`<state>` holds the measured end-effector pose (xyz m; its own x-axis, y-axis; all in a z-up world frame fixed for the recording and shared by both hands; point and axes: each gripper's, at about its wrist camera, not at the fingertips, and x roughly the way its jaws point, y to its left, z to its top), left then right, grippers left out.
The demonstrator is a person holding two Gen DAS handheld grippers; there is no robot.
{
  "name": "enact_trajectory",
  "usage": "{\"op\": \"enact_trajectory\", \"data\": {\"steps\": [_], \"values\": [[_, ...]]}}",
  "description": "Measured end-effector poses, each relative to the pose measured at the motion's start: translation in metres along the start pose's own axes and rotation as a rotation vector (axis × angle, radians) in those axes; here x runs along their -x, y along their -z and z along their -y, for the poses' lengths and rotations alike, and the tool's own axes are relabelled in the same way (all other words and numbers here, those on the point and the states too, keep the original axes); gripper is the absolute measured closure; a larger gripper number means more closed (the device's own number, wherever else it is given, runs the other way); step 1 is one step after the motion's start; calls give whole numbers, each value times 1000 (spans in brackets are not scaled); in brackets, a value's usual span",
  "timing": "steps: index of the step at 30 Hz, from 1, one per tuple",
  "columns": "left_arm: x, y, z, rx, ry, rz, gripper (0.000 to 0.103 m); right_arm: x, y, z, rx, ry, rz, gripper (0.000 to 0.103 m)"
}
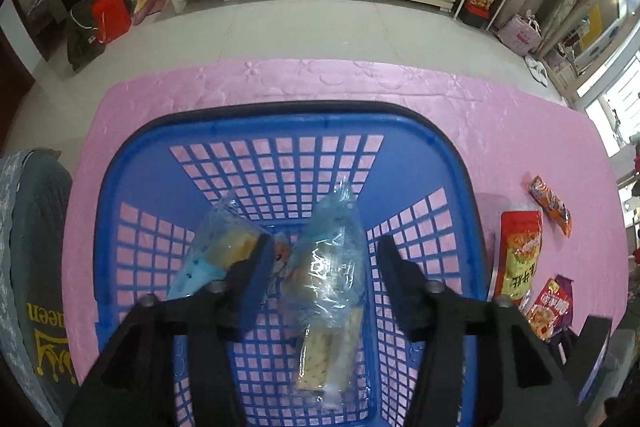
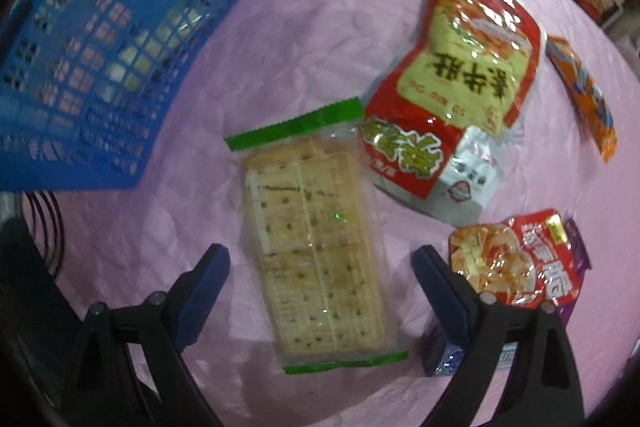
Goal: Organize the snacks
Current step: 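Grasp the large green-ended cracker pack with the right tool while the left tool releases the clear bag, then carry the large cracker pack over the basket with the right tool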
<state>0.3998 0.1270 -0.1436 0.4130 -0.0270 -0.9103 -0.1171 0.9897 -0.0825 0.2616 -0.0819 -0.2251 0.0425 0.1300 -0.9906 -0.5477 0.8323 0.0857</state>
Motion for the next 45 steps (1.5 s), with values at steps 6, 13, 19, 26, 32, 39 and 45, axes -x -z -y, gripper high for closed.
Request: {"op": "enact_trajectory", "data": {"steps": [6,13,19,26,32,39,45], "values": [[14,14,6,-24,-3,1,43,3,11,-24,77,76,48,32],[49,45,-3,-16,4,12,43,17,27,-21,-37,-3,64,44],[89,74,-23,36,44,36,43,63,34,-26,-65,-16,127,44],[143,101,-32,20,34,93,43,131,42,-47,-69,-52,236,44],[182,117,-44,15,42,134,43,183,23,-59,-38,-58,333,44],[217,129,-55,-9,9,200,39,208,-12,-72,-17,-100,391,44],[227,128,-67,-17,12,232,39,210,-46,-92,5,-134,395,44]]}}
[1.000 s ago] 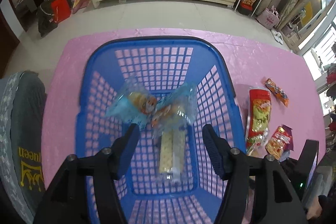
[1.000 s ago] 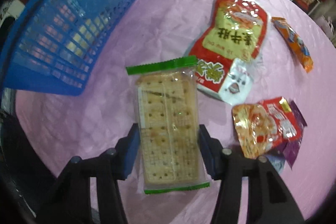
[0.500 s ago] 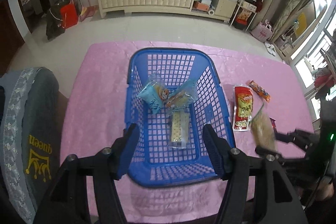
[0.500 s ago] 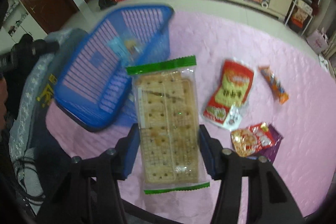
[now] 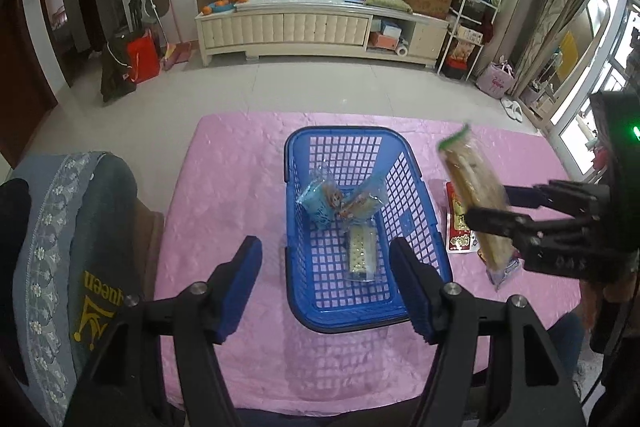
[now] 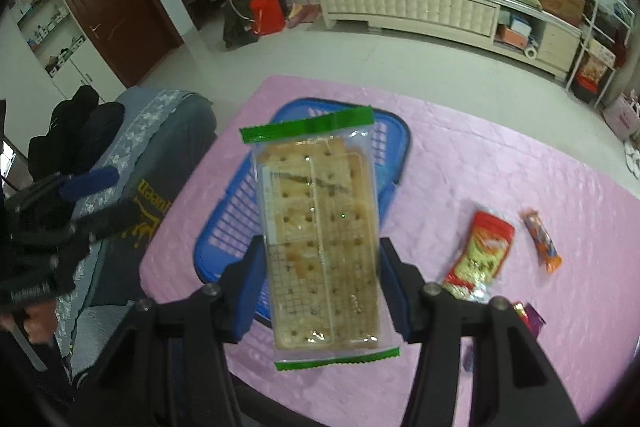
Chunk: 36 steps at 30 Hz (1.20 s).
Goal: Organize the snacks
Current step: 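Carry the large cracker pack over the basket with the right tool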
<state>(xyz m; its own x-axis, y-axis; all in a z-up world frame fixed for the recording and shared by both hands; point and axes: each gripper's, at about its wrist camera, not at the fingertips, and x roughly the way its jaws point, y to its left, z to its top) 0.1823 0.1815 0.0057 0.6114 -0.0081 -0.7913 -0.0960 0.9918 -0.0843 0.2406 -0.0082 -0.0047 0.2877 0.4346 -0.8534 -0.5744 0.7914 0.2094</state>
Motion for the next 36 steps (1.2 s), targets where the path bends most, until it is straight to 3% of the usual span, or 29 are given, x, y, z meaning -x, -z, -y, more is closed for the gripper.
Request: {"op": "enact_trajectory", "data": {"steps": [9,21,30,31,34,36], "values": [[-20,-1,-23,-9,-14,-8,37,-46,-27,-14,-49,-21,-62,44],[-63,7,-71,58,40,-35,38,-122,-33,-21,-167,-46,-196,44],[-89,13,-86,89,73,-63,37,-152,-38,-28,-170,-4,-235,43],[-90,14,-86,89,73,-65,37,-156,-39,-31,-161,-4,-239,40],[-95,15,-85,83,66,-73,38,-159,-41,-33,-136,13,-236,15],[-97,16,-84,82,70,-81,37,-158,-41,-35,-109,23,-235,10]]}}
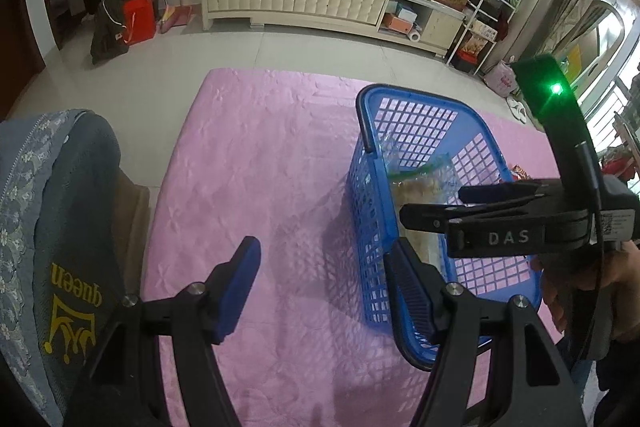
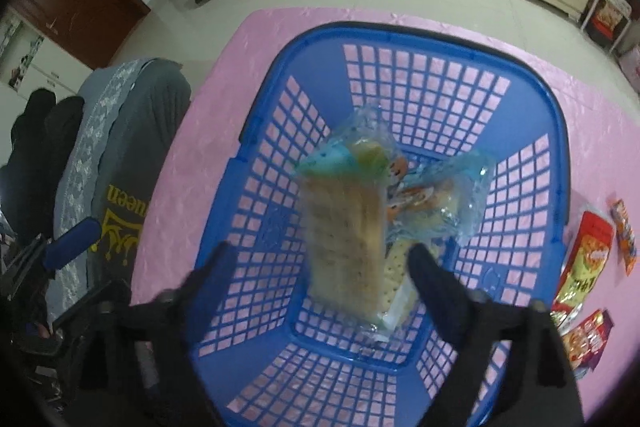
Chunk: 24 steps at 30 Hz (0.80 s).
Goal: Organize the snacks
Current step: 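Carry the large cracker pack over the basket with the right tool, then lower the cracker pack into the basket and open the right tool, then move both tools away from the basket toward the remaining snacks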
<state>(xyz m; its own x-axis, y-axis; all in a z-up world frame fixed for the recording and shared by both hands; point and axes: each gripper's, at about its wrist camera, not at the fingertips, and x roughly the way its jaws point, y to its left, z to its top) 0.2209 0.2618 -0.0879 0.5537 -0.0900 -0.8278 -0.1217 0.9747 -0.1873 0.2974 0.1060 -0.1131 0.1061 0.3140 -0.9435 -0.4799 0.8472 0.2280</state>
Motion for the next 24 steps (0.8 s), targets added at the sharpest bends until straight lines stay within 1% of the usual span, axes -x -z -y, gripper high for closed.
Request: {"op": "enact_trajectory", "data": {"steps": [3,7,10,15,18,22,24], "values": [[0,0,1,10,5,-6,38,4,1,-2,28,16,5,10],[8,0,6,7,3,1,38,19,7,1,38,4,23,10],[17,0,17,-13,-10,9,38,33,13,5,44,1,40,10],[34,0,43,-44,-19,27,38,67,28,19,49,2,89,10],[45,-1,60,-52,11,36,38,88,41,31,60,8,113,10],[55,0,87,-74,7,55,37,109,55,43,61,21,142,9],[58,1,103,-90,11,54,38,123,64,56,52,27,161,9]]}}
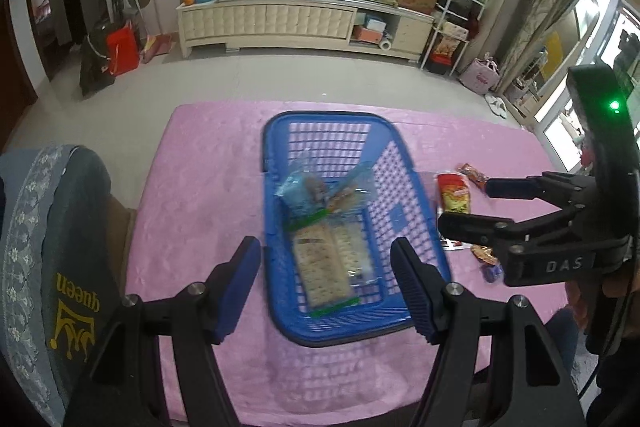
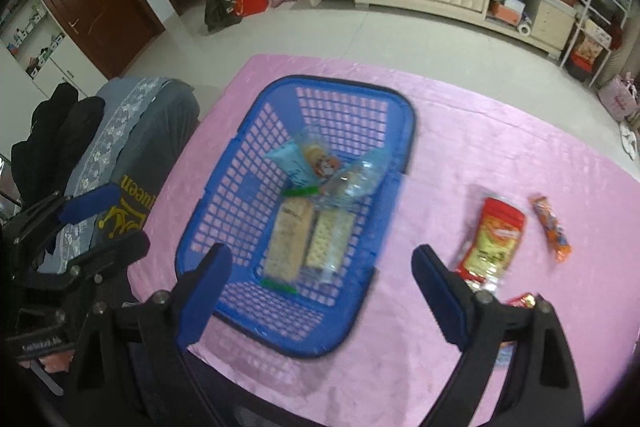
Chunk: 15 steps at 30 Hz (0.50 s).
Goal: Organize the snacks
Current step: 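Move both tools away from the basket toward the remaining snacks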
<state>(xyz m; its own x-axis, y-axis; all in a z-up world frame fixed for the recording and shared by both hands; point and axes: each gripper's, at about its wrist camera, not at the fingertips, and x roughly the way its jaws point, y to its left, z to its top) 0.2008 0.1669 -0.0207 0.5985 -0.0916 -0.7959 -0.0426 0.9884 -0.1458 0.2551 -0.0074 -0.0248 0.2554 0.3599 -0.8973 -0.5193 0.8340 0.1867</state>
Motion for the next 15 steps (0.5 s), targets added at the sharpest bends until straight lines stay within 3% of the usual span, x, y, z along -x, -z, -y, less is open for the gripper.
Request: {"op": "enact_trajectory", "data": {"steps": [1,4,15], "values": [[1,0,6,-10,-4,2,37,4,2,4,-3,2,6,9],[6,0,25,-42,-16,26,24,23,12,22,-25,10,37,9],[-4,3,92,-127,42,14,21,70,56,91,-112,66,78,9]]}}
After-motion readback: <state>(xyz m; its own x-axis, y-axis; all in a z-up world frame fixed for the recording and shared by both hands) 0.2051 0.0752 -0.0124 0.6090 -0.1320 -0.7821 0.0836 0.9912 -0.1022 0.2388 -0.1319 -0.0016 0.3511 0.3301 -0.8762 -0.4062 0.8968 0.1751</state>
